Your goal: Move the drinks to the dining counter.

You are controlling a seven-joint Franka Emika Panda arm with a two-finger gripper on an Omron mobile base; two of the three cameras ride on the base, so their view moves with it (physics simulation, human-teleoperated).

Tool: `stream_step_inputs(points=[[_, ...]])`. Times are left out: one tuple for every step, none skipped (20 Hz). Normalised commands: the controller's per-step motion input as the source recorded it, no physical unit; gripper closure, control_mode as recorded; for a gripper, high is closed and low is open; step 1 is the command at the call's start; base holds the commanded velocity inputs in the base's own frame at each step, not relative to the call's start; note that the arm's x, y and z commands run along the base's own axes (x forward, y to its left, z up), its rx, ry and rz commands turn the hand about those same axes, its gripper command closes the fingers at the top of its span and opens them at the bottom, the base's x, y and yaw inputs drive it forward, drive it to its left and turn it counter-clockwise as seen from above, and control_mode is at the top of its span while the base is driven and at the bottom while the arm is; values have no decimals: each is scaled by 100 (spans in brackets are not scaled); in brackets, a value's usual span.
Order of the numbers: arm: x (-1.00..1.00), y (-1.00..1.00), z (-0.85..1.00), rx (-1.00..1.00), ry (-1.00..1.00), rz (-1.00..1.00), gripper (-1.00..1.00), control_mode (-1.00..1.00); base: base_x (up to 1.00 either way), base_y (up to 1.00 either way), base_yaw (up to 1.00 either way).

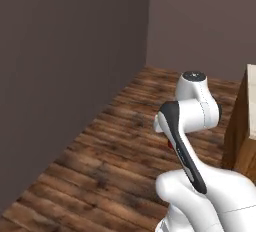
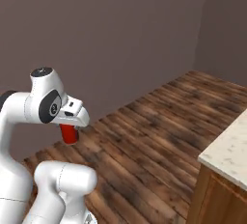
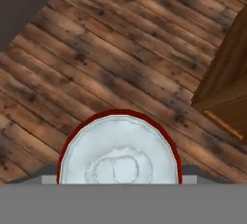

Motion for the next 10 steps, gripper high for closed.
stream_step_inputs(points=[[0, 0, 0, 0, 0, 0, 100, 100, -21, 0, -100], [0, 0, 0, 0, 0, 0, 100, 100, -21, 0, -100], [0, 0, 0, 0, 0, 0, 100, 100, -21, 0, -100], [0, 0, 0, 0, 0, 0, 100, 100, -20, 0, -100], [0, 0, 0, 0, 0, 0, 100, 100, -19, 0, -100], [0, 0, 0, 0, 0, 0, 100, 100, -19, 0, -100], [0, 0, 0, 0, 0, 0, 100, 100, -17, 0, -100], [0, 0, 0, 0, 0, 0, 100, 100, -9, 6, -99], [0, 0, 0, 0, 0, 0, 100, 100, 0, 19, -93], [0, 0, 0, 0, 0, 0, 100, 100, 0, 43, -81]])
